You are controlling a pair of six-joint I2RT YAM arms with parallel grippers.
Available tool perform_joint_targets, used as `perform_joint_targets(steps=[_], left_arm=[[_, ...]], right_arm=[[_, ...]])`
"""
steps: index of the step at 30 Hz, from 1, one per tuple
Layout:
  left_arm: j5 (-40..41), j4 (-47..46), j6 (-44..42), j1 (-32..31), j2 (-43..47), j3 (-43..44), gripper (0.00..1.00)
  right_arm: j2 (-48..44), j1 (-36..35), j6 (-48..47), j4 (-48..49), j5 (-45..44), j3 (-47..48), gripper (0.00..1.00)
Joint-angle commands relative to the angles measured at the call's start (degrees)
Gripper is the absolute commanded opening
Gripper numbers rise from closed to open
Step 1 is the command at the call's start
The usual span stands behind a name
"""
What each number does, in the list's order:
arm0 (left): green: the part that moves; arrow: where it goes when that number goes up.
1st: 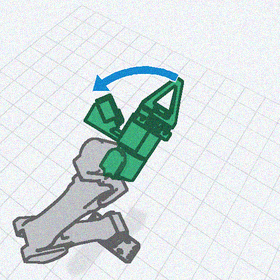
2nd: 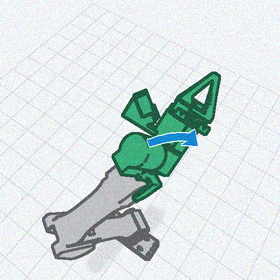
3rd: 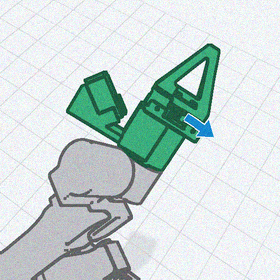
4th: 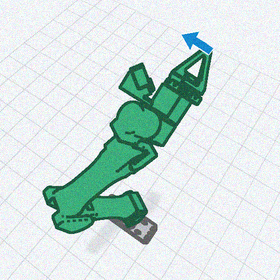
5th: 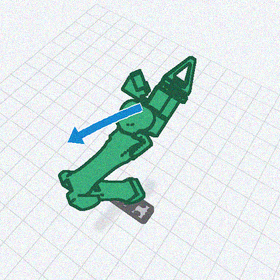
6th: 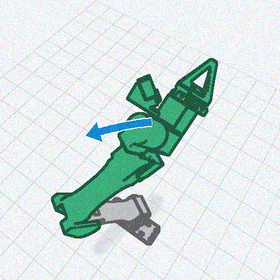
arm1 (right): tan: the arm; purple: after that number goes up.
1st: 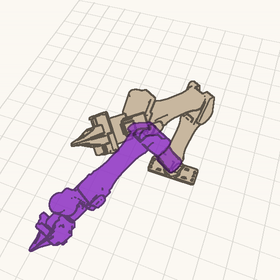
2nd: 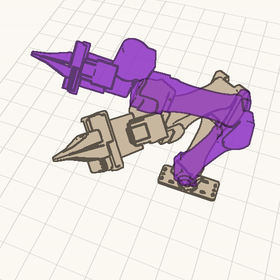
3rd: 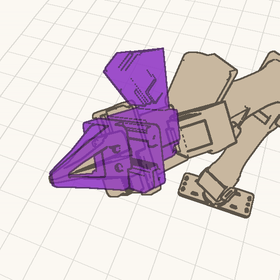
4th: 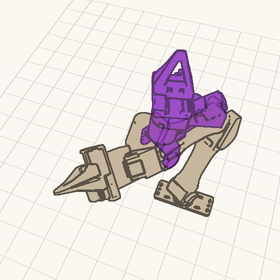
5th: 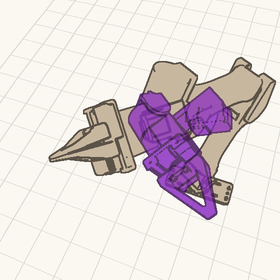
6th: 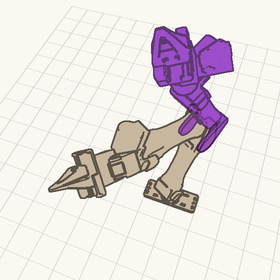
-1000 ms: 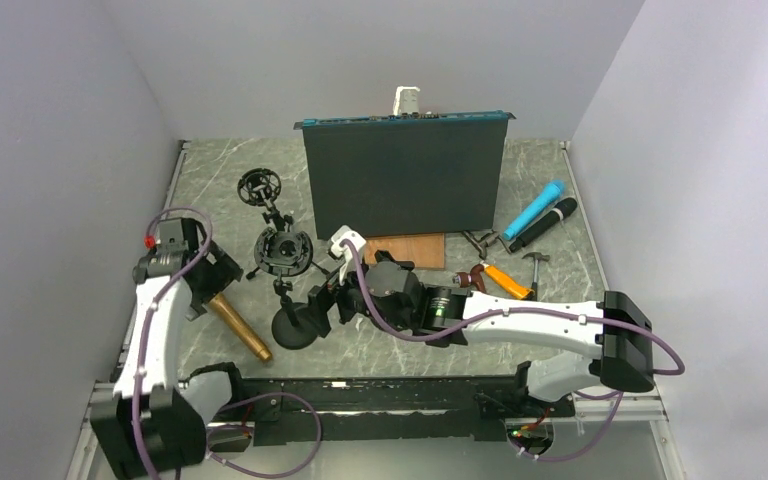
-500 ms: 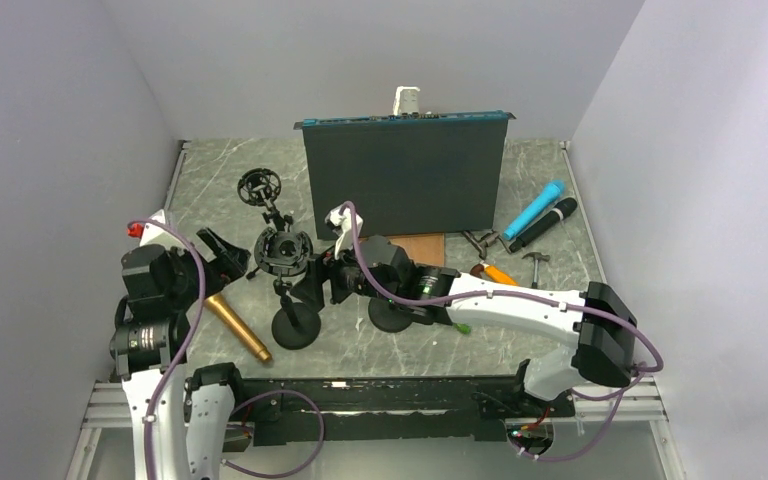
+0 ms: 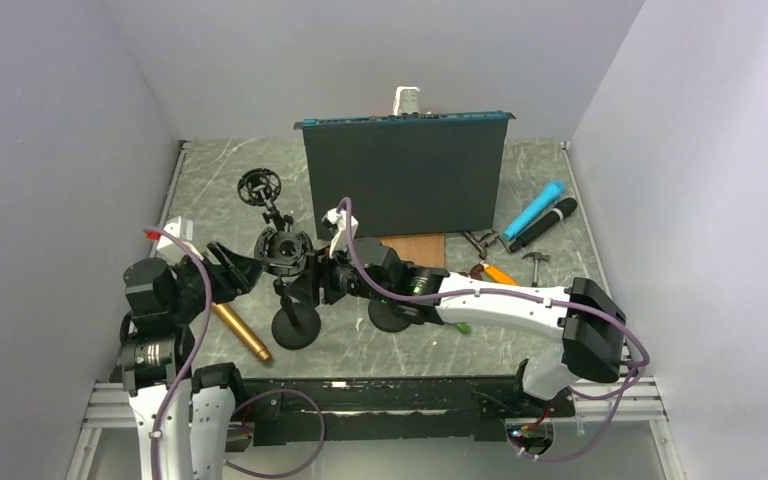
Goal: Remove the microphone from the stand
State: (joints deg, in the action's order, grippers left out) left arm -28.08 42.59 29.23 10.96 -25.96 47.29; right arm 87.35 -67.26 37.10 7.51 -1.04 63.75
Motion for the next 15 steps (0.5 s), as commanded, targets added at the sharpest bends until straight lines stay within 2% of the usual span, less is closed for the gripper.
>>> perform_joint_targets(steps=[1, 5, 15], left_arm=[[-10.23, -5.9, -0.5, -1.45, 0.94, -3.57, 0.62], [-12.07, -5.85, -1.82, -2.65, 1.31, -4.97, 0.57], [-14.08, -7.57, -1.38, -3.4, 1.15, -8.7, 0.55]], right_arm=[[-0.09, -0.11, 1.62, 3.62, -0.79, 2.39, 0.57], [-0.79, -0.14, 1.55, 3.83, -1.94, 1.44, 0.57], [-1.32, -0.1, 1.0, 3.22, -2.89, 0.78, 0.58]])
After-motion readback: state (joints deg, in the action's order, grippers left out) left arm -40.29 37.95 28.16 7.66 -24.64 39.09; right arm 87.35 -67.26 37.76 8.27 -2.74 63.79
